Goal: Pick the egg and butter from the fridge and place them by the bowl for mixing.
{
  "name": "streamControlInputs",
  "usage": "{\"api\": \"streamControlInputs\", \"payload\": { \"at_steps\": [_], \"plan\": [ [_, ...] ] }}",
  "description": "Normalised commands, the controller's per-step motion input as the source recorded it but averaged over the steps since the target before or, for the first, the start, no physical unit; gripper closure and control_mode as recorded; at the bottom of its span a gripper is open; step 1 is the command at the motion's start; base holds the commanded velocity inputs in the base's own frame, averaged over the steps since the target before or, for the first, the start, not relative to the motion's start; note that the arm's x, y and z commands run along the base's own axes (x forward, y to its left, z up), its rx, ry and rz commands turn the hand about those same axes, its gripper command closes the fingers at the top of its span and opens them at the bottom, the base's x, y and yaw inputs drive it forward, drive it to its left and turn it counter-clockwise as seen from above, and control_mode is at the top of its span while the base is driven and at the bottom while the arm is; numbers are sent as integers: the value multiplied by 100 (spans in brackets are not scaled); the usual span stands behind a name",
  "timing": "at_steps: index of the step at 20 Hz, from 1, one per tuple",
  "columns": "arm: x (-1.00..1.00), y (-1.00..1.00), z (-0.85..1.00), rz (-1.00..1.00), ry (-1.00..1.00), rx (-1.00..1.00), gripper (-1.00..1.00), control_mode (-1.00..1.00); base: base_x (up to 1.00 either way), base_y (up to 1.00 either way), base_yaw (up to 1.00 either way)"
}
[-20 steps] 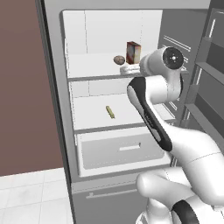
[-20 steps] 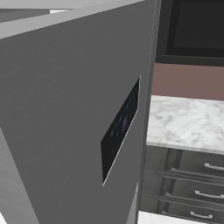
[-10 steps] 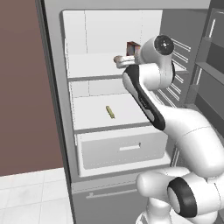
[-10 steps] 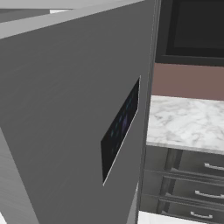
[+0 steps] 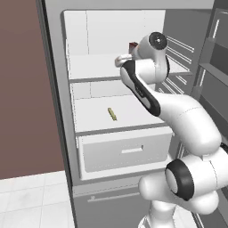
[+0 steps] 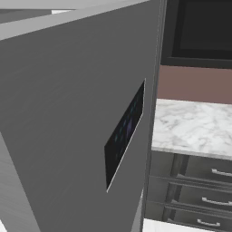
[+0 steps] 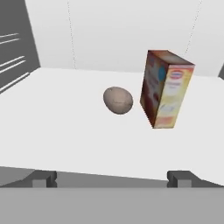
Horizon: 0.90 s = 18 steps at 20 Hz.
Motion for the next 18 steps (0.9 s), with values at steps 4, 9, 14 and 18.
{"api": "streamControlInputs", "payload": {
  "at_steps": [4,9,14,18],
  "plan": [
    [46,0,-11,0,10,0,-100,-100,0,0,0],
    [42,2,-5,0,5,0,-100,-100,0,0,0],
    [34,5,-11,0,0,0,-100,-100,0,0,0],
    [37,9,-14,0,0,-1,-100,-100,0,0,0]
  ]
}}
